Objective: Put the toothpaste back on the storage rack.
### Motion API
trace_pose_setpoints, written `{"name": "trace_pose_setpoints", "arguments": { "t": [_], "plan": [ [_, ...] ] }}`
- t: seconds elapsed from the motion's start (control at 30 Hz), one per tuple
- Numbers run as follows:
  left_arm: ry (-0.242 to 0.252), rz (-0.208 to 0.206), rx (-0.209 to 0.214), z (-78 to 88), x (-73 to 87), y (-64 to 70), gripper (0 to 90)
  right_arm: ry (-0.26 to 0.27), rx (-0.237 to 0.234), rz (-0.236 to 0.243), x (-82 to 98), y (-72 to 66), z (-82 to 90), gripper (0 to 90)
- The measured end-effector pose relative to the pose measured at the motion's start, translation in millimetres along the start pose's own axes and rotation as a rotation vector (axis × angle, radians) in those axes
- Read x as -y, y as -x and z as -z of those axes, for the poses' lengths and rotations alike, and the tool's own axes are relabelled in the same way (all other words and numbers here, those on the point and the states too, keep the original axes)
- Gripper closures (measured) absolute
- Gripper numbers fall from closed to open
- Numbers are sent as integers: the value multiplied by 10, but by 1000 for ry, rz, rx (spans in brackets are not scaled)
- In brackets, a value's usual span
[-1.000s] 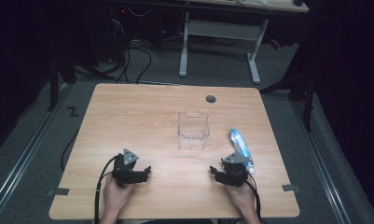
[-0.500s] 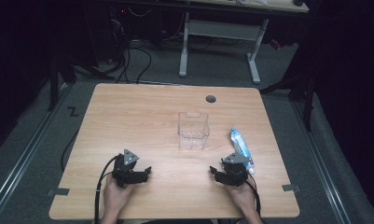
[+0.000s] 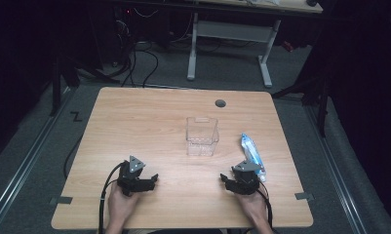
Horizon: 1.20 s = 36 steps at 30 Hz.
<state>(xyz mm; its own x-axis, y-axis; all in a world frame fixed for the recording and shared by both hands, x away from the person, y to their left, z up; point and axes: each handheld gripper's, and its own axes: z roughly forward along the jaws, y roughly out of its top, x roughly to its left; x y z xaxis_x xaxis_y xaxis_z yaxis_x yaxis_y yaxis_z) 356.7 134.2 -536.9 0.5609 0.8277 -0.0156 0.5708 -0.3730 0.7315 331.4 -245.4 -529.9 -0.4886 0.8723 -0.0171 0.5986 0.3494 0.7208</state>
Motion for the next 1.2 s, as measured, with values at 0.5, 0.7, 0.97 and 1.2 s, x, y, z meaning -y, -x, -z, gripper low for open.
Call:
{"name": "trace_pose_setpoints", "arguments": {
  "t": [0.5,0.7,0.97,1.2],
  "plan": [
    [0,0,0,0,0,0,164,21,-16,-24,46,28,98,459],
    [0,0,0,0,0,0,164,32,-17,-40,64,48,158,467],
    [0,0,0,0,0,0,164,45,-15,-46,79,69,213,474],
    [0,0,0,0,0,0,164,74,-6,-61,99,93,286,489]
  ]
}}
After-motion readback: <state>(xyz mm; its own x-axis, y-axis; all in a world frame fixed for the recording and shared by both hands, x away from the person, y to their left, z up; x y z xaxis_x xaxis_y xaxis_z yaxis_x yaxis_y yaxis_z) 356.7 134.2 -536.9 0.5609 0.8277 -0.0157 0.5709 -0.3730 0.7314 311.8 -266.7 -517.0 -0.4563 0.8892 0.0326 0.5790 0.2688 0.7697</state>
